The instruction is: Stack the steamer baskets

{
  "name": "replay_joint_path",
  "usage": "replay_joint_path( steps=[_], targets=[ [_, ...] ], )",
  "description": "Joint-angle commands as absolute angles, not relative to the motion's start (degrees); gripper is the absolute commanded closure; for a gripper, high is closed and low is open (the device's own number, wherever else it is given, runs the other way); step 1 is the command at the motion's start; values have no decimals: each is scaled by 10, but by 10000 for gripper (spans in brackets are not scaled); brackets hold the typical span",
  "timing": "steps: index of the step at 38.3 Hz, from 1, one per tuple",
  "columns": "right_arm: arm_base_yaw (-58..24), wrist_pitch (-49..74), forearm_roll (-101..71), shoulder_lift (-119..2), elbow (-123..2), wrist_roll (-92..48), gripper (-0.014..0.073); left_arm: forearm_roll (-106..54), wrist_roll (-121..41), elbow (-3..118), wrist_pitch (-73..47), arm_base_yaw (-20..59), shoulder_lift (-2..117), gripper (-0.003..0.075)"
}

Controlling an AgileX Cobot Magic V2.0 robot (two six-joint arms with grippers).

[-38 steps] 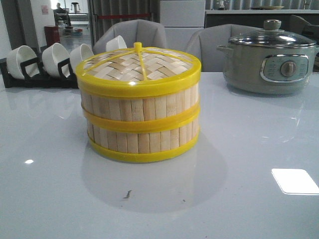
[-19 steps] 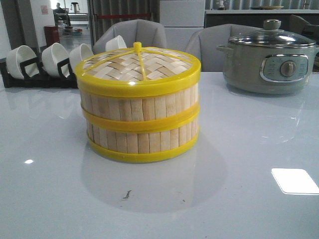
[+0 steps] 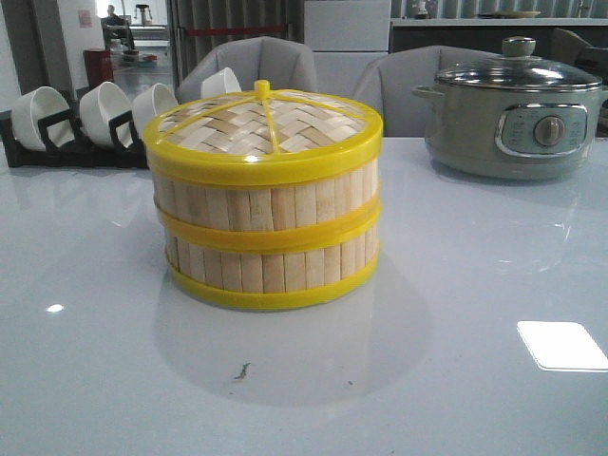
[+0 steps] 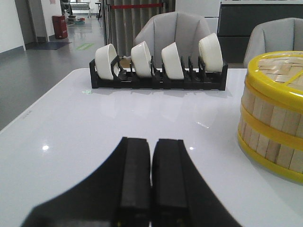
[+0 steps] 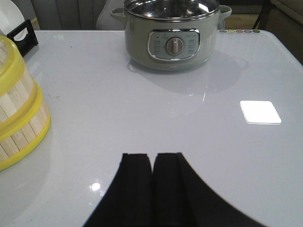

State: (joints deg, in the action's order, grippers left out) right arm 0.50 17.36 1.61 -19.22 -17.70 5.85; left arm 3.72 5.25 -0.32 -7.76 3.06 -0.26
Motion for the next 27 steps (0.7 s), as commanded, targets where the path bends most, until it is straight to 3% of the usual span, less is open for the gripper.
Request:
replay_joint_path(
  steps=[1, 27],
  targets=[
    [8, 124, 20, -196, -194, 55, 526, 39, 53, -4, -27, 28, -11, 633],
    [8, 120, -25, -151, -159, 56, 526, 39, 53, -4, -27, 28, -11, 633]
  ],
)
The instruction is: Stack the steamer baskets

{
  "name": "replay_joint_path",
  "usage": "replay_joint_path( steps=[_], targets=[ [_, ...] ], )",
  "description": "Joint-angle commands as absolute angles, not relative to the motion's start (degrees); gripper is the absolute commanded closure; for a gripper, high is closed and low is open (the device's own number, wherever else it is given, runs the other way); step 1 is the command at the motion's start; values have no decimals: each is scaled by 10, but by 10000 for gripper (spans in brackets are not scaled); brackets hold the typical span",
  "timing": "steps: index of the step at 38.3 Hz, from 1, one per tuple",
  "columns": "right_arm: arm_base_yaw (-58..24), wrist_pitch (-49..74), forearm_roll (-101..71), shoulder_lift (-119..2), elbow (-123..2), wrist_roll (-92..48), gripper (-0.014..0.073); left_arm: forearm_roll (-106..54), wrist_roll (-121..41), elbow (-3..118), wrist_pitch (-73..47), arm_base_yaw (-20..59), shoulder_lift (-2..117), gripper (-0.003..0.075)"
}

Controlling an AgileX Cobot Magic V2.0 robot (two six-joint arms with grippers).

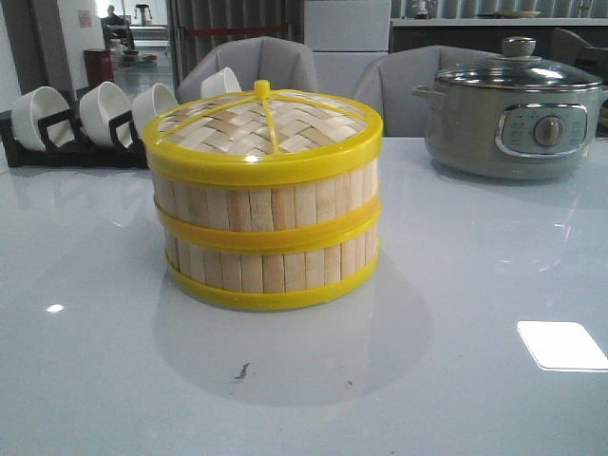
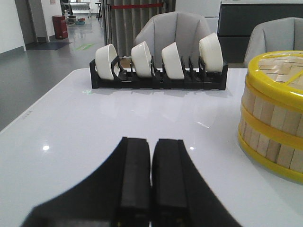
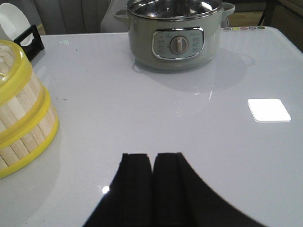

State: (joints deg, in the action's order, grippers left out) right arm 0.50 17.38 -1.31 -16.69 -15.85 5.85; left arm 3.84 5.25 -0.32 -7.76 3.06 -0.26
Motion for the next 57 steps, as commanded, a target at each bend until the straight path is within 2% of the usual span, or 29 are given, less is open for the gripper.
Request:
replay_joint_path(
  steps=[1, 16, 26, 37, 57],
  targets=[
    [8, 118, -26, -140, -149, 56, 526, 39, 53, -4, -27, 28, -11, 633],
    [8, 110, -47, 19, -24, 56, 526, 39, 53, -4, -27, 28, -11, 633],
    [12, 65, -47, 18, 9, 56, 526, 39, 53, -4, -27, 28, -10, 633],
    [69, 64, -47, 18, 9, 56, 526, 39, 53, -4, -27, 28, -10, 633],
    [68, 47, -22, 18, 9, 55, 526, 39, 53, -4, -27, 28, -10, 633]
  ],
)
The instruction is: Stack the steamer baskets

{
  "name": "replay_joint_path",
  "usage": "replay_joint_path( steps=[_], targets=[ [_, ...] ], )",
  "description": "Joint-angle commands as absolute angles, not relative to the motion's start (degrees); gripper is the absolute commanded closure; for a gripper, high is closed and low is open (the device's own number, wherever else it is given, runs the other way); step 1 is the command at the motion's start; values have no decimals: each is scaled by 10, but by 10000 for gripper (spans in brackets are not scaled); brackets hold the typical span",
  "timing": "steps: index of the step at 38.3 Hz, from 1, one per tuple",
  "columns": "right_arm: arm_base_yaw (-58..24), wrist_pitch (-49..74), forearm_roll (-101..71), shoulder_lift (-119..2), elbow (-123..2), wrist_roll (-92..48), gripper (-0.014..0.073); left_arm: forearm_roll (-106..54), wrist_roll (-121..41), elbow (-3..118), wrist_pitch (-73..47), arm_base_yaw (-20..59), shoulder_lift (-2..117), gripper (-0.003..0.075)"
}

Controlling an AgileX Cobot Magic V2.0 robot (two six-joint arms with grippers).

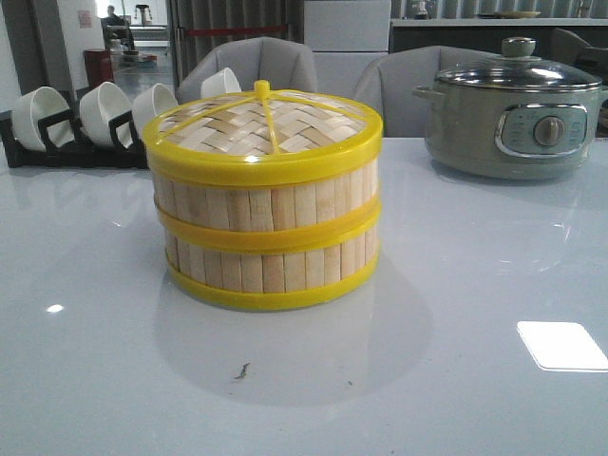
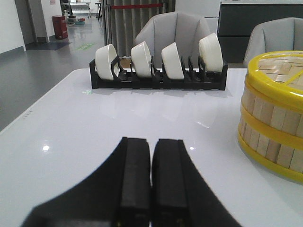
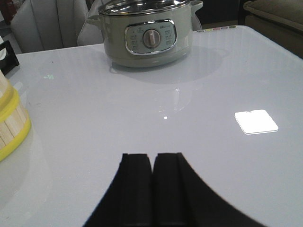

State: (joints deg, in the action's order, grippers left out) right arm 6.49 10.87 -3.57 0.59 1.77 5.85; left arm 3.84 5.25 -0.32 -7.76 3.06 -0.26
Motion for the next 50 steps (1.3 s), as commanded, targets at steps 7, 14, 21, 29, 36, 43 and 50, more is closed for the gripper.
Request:
replay_joint_path(
  steps=[7, 14, 21, 29, 36, 43, 50],
  targets=[
    [68, 41, -8, 18, 9, 55, 526, 39, 53, -4, -27, 28, -10, 633],
    [68, 38, -8, 18, 9, 55, 526, 39, 53, -4, -27, 28, -10, 633],
    [68, 30, -8, 18, 9, 55, 526, 39, 53, -4, -27, 28, -10, 633],
    [68, 12, -8, 18, 9, 55, 526, 39, 53, -4, -27, 28, -10, 633],
    [68, 3, -8, 18, 9, 55, 526, 39, 53, -4, -27, 28, -10, 633],
    [68, -7, -8, 18, 9, 55, 526, 39, 53, -4, -27, 28, -10, 633],
    [68, -8, -9, 18, 9, 55, 526, 39, 53, -4, -27, 28, -10, 633]
  ],
)
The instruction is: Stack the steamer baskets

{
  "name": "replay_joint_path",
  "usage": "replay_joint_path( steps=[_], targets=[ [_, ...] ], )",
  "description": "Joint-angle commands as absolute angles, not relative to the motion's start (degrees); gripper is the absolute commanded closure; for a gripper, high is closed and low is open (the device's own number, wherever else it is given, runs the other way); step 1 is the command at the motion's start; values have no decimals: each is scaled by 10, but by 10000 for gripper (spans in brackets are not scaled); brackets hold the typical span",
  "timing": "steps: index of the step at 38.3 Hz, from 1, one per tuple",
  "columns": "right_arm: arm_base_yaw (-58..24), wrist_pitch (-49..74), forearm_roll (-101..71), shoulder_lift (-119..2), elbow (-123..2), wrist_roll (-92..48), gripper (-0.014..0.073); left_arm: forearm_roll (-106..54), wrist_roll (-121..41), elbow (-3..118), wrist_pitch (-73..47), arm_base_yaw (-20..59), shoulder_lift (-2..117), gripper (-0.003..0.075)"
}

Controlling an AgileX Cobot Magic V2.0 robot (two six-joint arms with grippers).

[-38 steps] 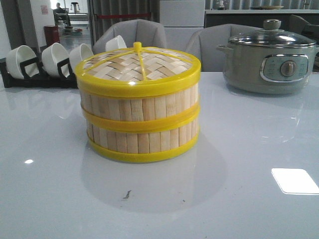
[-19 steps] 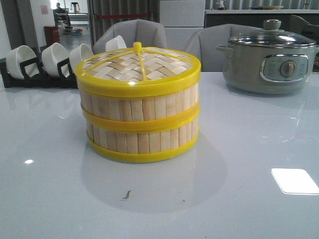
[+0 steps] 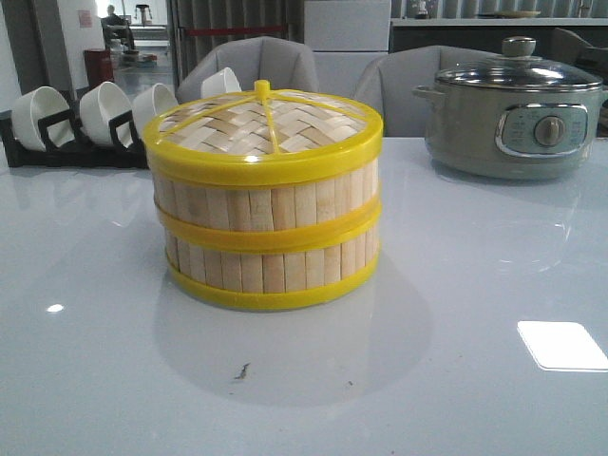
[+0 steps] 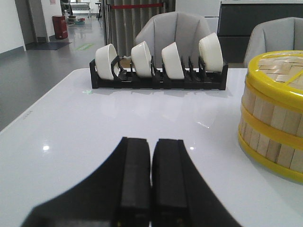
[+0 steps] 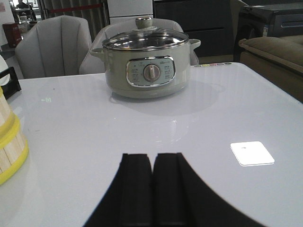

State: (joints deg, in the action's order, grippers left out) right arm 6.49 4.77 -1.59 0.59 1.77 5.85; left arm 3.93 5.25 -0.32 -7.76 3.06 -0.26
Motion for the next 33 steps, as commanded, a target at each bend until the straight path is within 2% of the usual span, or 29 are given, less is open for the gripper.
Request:
replay_joint_path(
  steps=[1, 33],
  targets=[
    [68, -8, -9, 18, 9, 55, 526, 39, 53, -4, -27, 28, -10, 633],
    [68, 6, -8, 18, 9, 55, 526, 39, 53, -4, -27, 28, -10, 633]
  ],
)
